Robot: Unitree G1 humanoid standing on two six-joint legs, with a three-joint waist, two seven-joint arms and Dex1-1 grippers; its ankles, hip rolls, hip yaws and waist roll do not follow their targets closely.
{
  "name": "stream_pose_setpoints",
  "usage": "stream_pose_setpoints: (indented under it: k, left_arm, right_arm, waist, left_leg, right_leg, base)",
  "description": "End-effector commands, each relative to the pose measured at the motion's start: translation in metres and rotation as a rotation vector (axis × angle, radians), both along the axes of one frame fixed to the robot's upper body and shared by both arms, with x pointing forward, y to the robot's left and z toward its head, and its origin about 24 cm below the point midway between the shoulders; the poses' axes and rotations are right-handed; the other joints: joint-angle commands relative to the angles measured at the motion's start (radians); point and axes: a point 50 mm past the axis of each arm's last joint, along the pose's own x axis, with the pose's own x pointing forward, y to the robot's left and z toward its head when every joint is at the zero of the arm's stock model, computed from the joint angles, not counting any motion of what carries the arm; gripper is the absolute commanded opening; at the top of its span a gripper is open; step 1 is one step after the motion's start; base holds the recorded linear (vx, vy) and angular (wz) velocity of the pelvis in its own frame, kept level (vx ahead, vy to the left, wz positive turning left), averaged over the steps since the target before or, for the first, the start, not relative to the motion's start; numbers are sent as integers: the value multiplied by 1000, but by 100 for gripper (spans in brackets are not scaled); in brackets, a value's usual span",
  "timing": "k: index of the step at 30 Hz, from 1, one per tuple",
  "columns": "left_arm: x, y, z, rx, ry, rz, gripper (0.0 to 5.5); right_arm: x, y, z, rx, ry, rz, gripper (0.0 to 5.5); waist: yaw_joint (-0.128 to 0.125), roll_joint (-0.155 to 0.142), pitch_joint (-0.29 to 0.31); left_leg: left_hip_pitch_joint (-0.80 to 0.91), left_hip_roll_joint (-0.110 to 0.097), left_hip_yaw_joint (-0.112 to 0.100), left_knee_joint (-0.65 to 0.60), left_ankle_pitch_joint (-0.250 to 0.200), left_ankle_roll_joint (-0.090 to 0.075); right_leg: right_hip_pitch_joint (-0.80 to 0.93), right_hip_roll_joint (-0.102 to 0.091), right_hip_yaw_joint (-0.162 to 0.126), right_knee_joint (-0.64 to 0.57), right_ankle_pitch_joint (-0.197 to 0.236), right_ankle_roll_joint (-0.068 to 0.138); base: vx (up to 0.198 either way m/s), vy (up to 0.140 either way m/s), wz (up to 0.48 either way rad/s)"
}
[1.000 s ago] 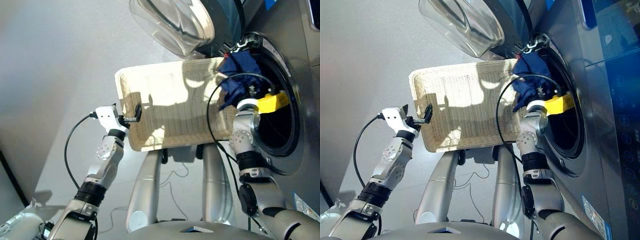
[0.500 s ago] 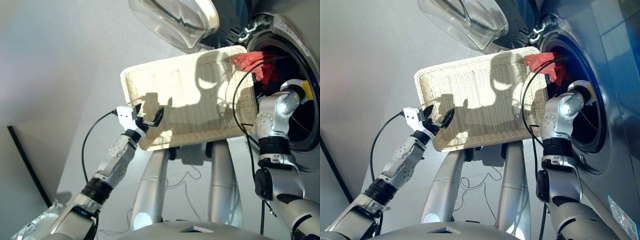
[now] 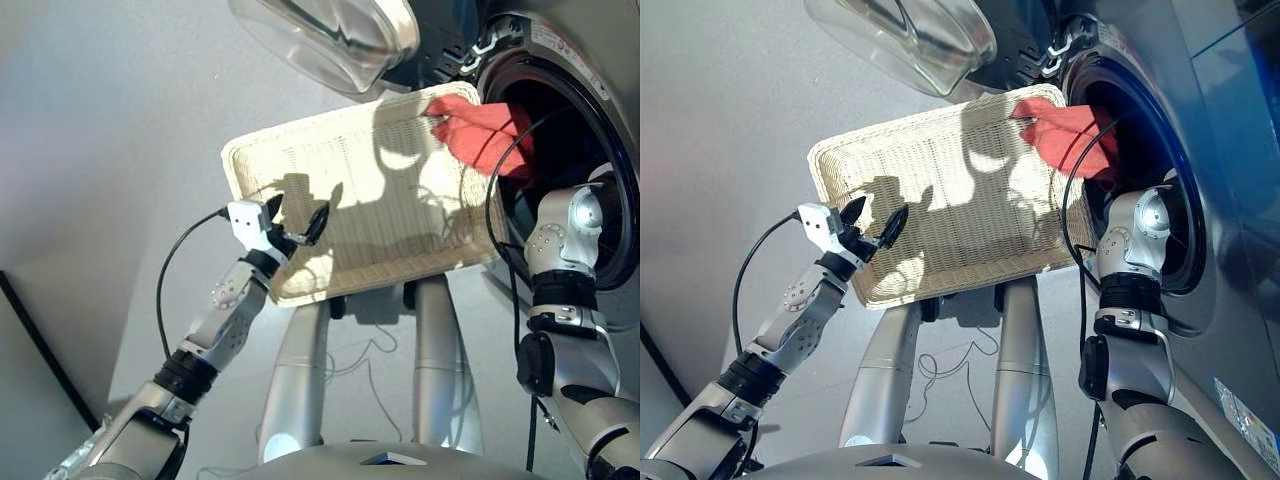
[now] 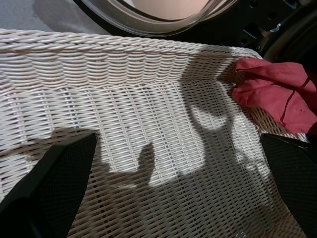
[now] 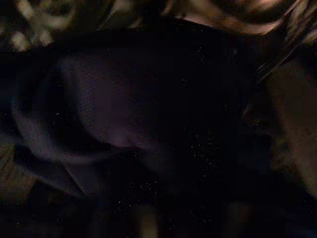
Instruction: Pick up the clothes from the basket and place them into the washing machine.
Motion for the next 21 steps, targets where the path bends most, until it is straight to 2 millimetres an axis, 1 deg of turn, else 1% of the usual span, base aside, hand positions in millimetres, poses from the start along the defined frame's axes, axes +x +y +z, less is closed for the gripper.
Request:
stream_pose_setpoints:
  k: [1, 2, 3, 4, 6, 9, 11, 12, 14, 16, 19, 21]
  left_arm:
    - [-8, 12, 4, -31, -35, 36, 550]
    - [-9, 13, 4, -34, -32, 42, 550]
    - [-10, 14, 1, -36, -19, 51, 550]
    - [-11, 15, -1, -32, -7, 55, 550]
    - [-13, 18, -6, -21, 13, 60, 550]
    - [-15, 19, -11, -29, 34, 71, 550]
    - [-15, 21, -12, -34, 42, 87, 550]
    - [-15, 21, -12, -34, 45, 92, 550]
    - [-14, 22, -13, -28, 49, 102, 550]
    - [-15, 24, -14, -28, 52, 115, 550]
    - [-15, 25, -11, -18, 42, 115, 550]
    - [-15, 25, -9, 0, 27, 109, 550]
  right_arm:
    - [1, 7, -2, -74, -40, 160, 550]
    - [4, 17, -6, -56, -56, 228, 550]
    - [4, 21, -12, -39, -52, 259, 550]
    - [7, 33, -20, -25, -58, 339, 550]
    - [8, 49, -38, 23, -49, 454, 550]
    - [8, 64, -56, 85, -41, 543, 550]
    - [7, 73, -60, 167, -89, 568, 550]
    - [8, 76, -64, 185, -85, 576, 550]
    - [10, 81, -66, 245, -108, 588, 550]
    - [10, 82, -63, 248, -115, 583, 550]
    - [15, 79, -51, 303, -178, 552, 550]
    - [19, 76, -41, 296, -198, 539, 550]
  waist:
    - [22, 3, -75]
    - [22, 2, -73]
    - [21, 1, -72]
    - [24, 0, -70]
    - [24, -3, -70]
    - [26, -5, -73]
    - [28, -4, -74]
    - [30, -3, -76]
    - [35, -1, -76]
    - [40, 4, -74]
    - [52, 18, -63]
    - [60, 29, -54]
  left_leg:
    - [16, 12, -56, -66, 19, -8]
    - [13, 13, -56, -66, 21, -9]
    - [9, 13, -56, -63, 22, -9]
    - [5, 14, -57, -62, 25, -9]
    - [0, 15, -58, -63, 29, -10]
    - [-7, 15, -60, -64, 35, -12]
    - [-15, 16, -61, -62, 36, -14]
    - [-17, 15, -61, -63, 36, -14]
    - [-21, 16, -63, -66, 38, -15]
    - [-24, 16, -62, -78, 43, -15]
    - [-27, 13, -65, -89, 50, -18]
    - [-30, 10, -65, -93, 53, -19]
  right_leg:
    - [40, -1, -21, -19, -40, 8]
    - [37, -1, -22, -20, -38, 6]
    - [36, 0, -23, -20, -38, 4]
    - [36, 1, -24, -21, -37, 3]
    - [34, 1, -29, -21, -36, 0]
    - [28, 0, -33, -18, -34, -2]
    - [21, 1, -35, -15, -33, -3]
    - [19, 2, -35, -15, -34, -3]
    - [14, 1, -38, -13, -33, -3]
    - [9, -1, -40, -14, -32, -2]
    - [2, -4, -37, -13, -32, 1]
    - [-5, -6, -36, -9, -33, 3]
  base:
    - [0, 0, 0]
    - [0, 0, 0]
    - [0, 0, 0]
    - [0, 0, 0]
    - [0, 0, 0]
    - [0, 0, 0]
    - [0, 0, 0]
    - [0, 0, 0]
    - [0, 0, 0]
    - [0, 0, 0]
    - [0, 0, 0]
    - [0, 0, 0]
